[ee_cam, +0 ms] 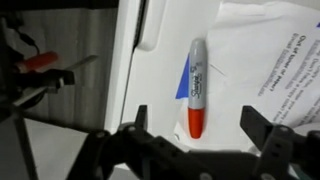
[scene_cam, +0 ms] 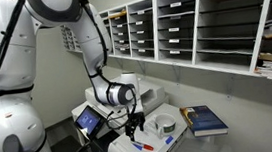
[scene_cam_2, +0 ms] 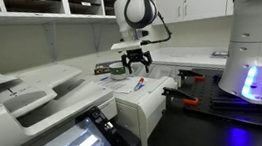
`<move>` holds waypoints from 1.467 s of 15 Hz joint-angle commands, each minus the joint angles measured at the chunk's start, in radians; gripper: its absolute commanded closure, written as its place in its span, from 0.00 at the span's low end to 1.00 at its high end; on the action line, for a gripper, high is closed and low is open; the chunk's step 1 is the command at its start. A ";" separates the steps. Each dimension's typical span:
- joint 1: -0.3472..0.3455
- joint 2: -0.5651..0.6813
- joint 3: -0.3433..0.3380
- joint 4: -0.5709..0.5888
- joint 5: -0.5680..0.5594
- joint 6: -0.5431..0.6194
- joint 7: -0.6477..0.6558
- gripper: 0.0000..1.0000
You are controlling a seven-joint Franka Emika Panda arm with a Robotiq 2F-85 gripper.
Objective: Put the pen in the cup
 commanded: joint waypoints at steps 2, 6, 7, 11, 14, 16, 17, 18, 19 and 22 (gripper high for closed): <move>0.003 0.065 -0.018 0.012 0.121 0.120 -0.185 0.00; -0.006 0.139 0.008 0.048 0.307 0.131 -0.353 0.00; 0.000 0.156 0.007 0.061 0.342 0.121 -0.382 0.05; 0.023 0.225 -0.012 0.116 0.435 0.126 -0.467 0.37; 0.023 0.257 -0.006 0.142 0.490 0.134 -0.515 0.63; 0.006 0.238 0.018 0.139 0.529 0.135 -0.559 0.77; 0.008 0.223 0.020 0.134 0.544 0.132 -0.573 0.84; -0.006 0.188 0.036 0.118 0.568 0.119 -0.601 0.92; -0.008 0.155 0.042 0.100 0.585 0.117 -0.622 0.99; -0.058 0.053 0.101 0.073 0.675 0.084 -0.716 0.94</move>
